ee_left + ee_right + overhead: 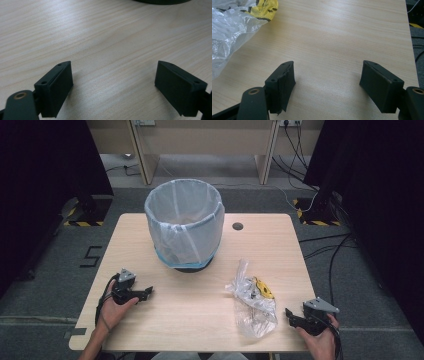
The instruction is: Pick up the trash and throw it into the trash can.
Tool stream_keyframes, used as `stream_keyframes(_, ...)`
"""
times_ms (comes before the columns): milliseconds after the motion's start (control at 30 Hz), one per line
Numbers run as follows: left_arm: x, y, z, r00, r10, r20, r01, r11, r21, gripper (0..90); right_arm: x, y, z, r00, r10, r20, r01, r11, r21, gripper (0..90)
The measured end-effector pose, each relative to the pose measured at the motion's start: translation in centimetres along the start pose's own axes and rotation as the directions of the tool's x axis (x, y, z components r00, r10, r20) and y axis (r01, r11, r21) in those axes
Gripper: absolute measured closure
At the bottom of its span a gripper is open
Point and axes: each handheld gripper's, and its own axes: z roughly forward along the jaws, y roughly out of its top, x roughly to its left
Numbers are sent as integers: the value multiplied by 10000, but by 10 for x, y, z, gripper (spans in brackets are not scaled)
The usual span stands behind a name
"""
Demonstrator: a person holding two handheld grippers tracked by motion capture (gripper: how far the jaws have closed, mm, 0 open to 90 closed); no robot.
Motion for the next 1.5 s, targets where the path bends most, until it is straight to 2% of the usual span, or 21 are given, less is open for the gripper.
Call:
stream_keyframes(467, 0, 0, 0, 10000, -3, -1, 3, 10000, -2, 140, 0, 1, 1, 10000, -60, 80, 60, 10000, 23, 243)
stream_keyframes(633, 0, 0, 0, 10000, -4, 0, 4, 10000, -4, 140, 3, 8, -9, 10000, -27, -58, 25, 9994, -347, 247)
stream_keyframes(867, 0, 0, 0, 10000, -5, -1, 5, 10000, -4, 140, 19, 24, -26, 9981, -364, -499, 317, 9953, -919, 251)
stream_keyframes(1000, 0, 0, 0, 10000, -3, 1, 3, 10000, -1, 140, 28, 30, -29, 9962, -609, -625, 542, 9932, -1029, 250)
stream_keyframes(1100, 0, 0, 0, 10000, -1, 1, 1, 10000, 18, 140, 41, 40, -34, 9912, -963, -907, 849, 9889, -1224, 250)
stream_keyframes(1133, 0, 0, 0, 10000, -7, 1, 7, 10000, -4, 140, 41, 40, -34, 9912, -963, -907, 849, 9889, -1224, 250)
stream_keyframes(1233, 0, 0, 0, 10000, -6, -1, 6, 10000, -5, 140, 56, 50, -35, 9811, -1462, -1264, 1285, 9820, -1381, 250)
stream_keyframes(1267, 0, 0, 0, 10000, -6, -1, 6, 10000, -5, 140, 56, 50, -35, 9811, -1462, -1264, 1285, 9820, -1381, 250)
stream_keyframes(1300, 0, 0, 0, 10000, -8, -1, 8, 10000, -6, 140, 63, 55, -34, 9755, -1642, -1464, 1445, 9801, -1363, 250)
stream_keyframes(1367, 0, 0, 0, 10000, -16, -2, 16, 10000, -11, 139, 69, 58, -33, 9681, -1711, -1833, 1460, 9790, -1424, 245)
stream_keyframes(1400, 0, 0, 0, 10000, -20, -3, 20, 10000, -16, 139, 69, 58, -33, 9681, -1711, -1833, 1460, 9790, -1424, 245)
stream_keyframes(1433, 0, 0, 0, 10000, -54, -2, 54, 10000, -45, 139, 73, 60, -32, 9568, -1650, -2395, 1317, 9800, -1489, 245)
stream_keyframes(1500, 0, 0, 0, 10000, 10, 3, -10, 10000, 11, 139, 78, 61, -30, 9535, -1789, -2427, 1473, 9787, -1427, 242)
